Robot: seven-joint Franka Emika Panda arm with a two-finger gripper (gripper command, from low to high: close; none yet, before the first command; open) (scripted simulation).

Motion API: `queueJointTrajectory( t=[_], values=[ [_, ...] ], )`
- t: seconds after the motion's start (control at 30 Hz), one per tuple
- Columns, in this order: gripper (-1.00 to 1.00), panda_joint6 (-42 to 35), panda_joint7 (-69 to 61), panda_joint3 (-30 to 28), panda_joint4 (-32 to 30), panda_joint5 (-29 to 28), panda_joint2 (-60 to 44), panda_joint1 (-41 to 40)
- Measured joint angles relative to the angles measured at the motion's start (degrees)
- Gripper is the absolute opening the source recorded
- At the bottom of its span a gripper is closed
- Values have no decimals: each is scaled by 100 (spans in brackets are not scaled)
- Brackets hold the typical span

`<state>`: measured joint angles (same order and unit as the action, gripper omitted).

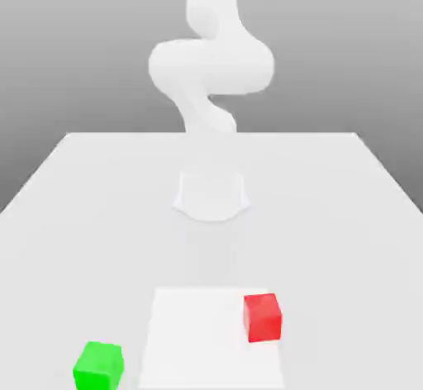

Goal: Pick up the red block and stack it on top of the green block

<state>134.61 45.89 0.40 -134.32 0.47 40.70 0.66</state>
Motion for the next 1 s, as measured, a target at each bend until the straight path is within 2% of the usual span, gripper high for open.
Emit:
queueJointTrajectory(
  t=[0.4,0.67,0.87,0.9,1.0],
  values=[
    [0,1395,101,326,-1243,129,-2536,277],
    [0,2318,380,482,-2044,-84,-4201,512],
    [0,3324,622,271,-1975,-396,-5449,664],
    [-100,3449,644,233,-1954,-424,-5597,695],
    [-100,3450,650,234,-1954,-430,-5597,692]
  ],
)
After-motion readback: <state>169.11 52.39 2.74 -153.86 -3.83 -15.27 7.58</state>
